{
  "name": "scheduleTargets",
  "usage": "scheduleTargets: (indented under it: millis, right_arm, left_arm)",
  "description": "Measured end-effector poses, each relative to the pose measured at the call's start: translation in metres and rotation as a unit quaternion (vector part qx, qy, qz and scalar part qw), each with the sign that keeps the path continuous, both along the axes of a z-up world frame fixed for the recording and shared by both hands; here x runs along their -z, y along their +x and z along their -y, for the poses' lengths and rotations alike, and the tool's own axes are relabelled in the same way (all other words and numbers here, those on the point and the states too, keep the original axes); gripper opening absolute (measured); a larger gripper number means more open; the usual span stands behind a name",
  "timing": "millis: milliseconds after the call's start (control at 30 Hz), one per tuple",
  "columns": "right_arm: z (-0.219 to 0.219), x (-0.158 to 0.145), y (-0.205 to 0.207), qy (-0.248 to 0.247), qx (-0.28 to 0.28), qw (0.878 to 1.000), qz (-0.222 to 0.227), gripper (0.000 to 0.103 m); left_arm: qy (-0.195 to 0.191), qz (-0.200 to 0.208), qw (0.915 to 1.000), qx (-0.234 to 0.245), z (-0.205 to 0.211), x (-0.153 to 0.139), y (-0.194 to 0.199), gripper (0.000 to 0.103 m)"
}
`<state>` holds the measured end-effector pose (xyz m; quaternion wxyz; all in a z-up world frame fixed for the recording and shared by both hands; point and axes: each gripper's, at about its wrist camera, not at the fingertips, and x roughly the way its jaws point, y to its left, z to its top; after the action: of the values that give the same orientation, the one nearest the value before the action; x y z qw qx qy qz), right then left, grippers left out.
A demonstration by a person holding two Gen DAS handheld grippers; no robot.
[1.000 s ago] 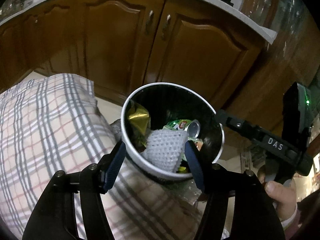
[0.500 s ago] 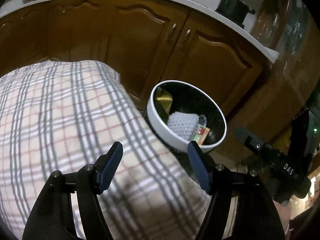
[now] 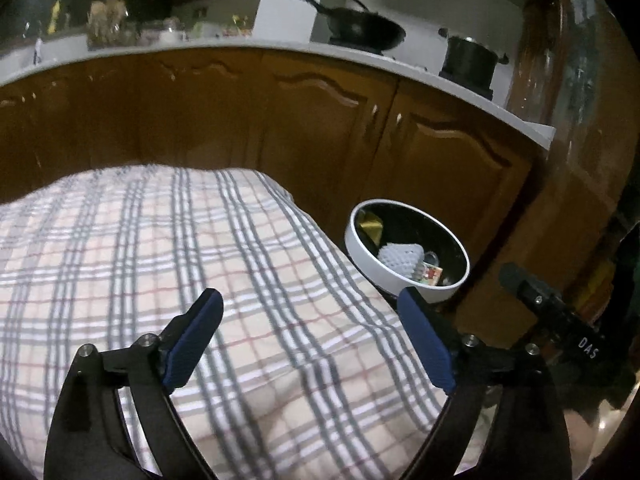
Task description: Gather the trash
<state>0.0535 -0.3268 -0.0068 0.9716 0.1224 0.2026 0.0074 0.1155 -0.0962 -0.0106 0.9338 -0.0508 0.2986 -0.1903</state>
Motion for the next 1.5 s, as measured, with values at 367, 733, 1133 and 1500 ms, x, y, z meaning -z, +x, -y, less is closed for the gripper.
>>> scheduleTargets:
  millis: [367,733,1133,1500]
  right_arm:
    - [-0.028,-0.010,-0.031,-0.076,0.001,0.995,0.062,0.103]
    - [-0.027,0.009,-0.040,-0.071,0.002,0.996,0.055,0.103]
    - [-0.033,0.004,-0.049,-0.074,-0.004,0.995,0.074,0.103]
    - [-0.037,0.000,-0.051,-0.077,-0.007,0.994,0.083,0.103]
  left_arm:
    - [0.040,0.081,0.9949,-0.045,-0.013,-0.009,-0.037,0.103]
    - [0.058,0.086,0.9927,-0.061,-0.010,0.010,-0.053,0.103]
    - [0.067,0.095,0.9896,-0.085,-0.015,0.007,-0.062,0.103]
    - [0.067,0.110,0.9872,-0.094,-0.017,0.001,-0.070,0.103]
